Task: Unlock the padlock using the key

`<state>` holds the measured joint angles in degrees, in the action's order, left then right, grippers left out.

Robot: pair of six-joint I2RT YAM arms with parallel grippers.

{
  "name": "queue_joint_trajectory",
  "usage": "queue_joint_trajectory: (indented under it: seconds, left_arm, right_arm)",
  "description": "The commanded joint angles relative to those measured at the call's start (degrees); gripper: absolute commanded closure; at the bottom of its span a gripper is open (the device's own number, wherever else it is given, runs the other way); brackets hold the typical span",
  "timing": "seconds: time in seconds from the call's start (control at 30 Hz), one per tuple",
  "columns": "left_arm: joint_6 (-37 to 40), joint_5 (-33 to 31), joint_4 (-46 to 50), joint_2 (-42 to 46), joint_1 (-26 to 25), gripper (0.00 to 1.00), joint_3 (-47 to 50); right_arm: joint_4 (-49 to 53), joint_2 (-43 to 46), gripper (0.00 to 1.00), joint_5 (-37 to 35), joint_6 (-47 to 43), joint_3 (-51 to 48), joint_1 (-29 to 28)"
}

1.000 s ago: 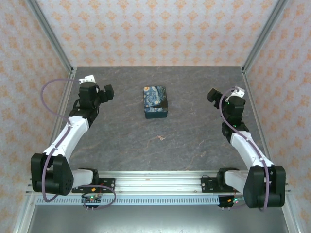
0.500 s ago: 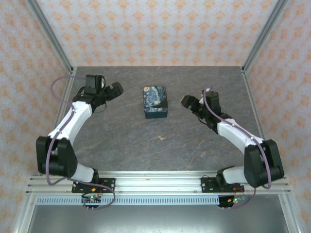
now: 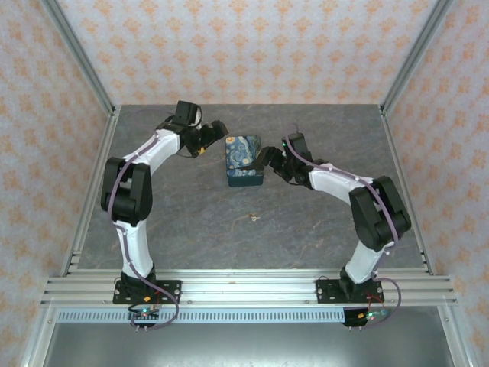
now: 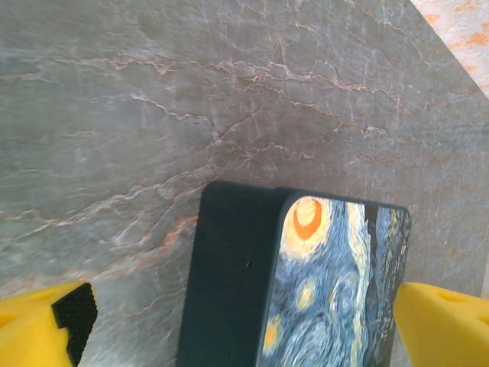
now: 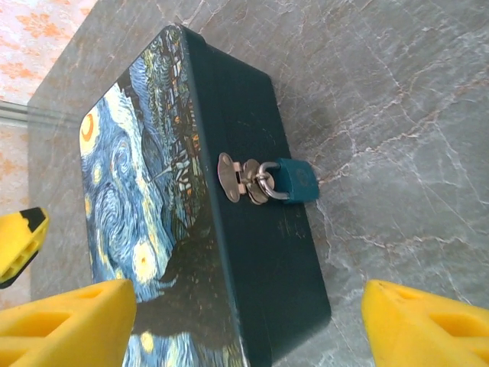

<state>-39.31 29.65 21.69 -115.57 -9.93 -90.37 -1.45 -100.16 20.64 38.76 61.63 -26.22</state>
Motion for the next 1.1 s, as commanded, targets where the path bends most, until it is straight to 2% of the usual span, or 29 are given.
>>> queue_joint_trajectory:
  seconds: [0.0, 0.33, 0.57, 0.67, 0.8, 0.9, 1.07]
  left_arm:
    - [-1.6, 1.7, 0.8, -2.3, -0.9, 0.00, -4.7]
    - [-1.6, 2.7, 2.8, -8.3, -3.3, 0.00, -11.7]
    - [-1.2, 5.4, 4.3, -11.7, -6.0, 0.00, -16.9]
    - [-1.3, 7.1, 4.4, -13.6, -7.7, 0.00, -19.7]
    - [-1.7, 5.7, 4.8, -15.1, -8.4, 0.00, -23.7]
    - [-1.4, 2.8, 5.8, -13.5, -6.9, 0.00, -25.1]
    - [-0.1, -1.1, 5.8, -2.6, -2.7, 0.00, -15.8]
  right_arm:
    - [3.3, -2.6, 0.24, -1.6, -0.7, 3.7, -1.2]
    - [2.9, -6.9, 0.27, -1.5, -0.5, 9.1, -7.9]
    - [-1.2, -6.1, 0.27, -1.9, 0.8, 7.3, -15.5]
    - [-3.0, -4.0, 0.27, -2.1, 1.2, 4.0, -16.9]
    - [-3.9, 3.5, 0.27, -6.5, 0.7, -3.4, -16.4]
    - [-2.0, 9.7, 0.27, -7.9, -0.3, -7.1, -13.6]
    - [1.9, 13.0, 0.27, -5.8, -3.1, -6.5, -5.5]
